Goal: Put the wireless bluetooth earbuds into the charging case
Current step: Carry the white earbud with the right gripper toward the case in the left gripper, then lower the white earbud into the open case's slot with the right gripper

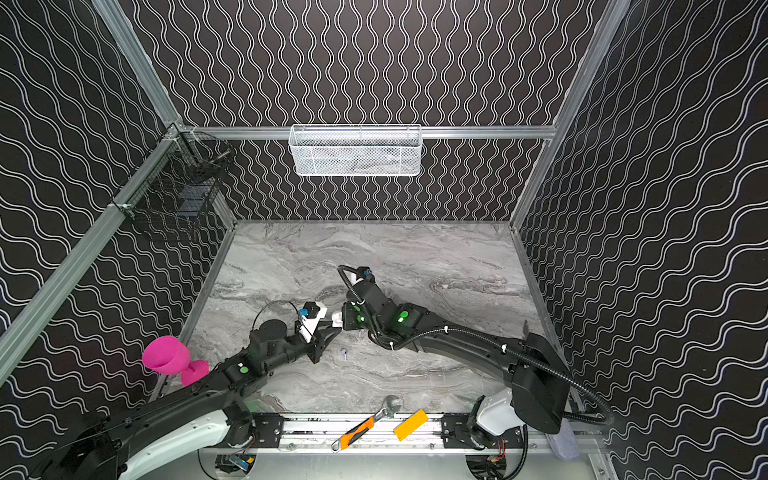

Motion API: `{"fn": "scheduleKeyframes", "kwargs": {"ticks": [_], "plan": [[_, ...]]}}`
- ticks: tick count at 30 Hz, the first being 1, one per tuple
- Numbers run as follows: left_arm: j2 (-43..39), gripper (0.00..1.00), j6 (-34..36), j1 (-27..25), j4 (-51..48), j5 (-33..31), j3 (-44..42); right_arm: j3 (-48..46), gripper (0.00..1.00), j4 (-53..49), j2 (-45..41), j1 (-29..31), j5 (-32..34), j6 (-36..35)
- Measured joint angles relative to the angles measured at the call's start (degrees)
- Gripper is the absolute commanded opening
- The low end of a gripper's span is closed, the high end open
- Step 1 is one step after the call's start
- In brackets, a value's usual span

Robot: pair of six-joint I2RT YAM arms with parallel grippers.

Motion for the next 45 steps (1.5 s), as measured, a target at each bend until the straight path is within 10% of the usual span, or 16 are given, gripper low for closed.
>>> {"fn": "scheduleKeyframes", "kwargs": {"ticks": [45], "plan": [[-1.90,0.02,0.00,0.00,-1.92,-2.05,-0.15,0.22,0.12,2.03,2.95,0.48,-0.81,0.96]]}}
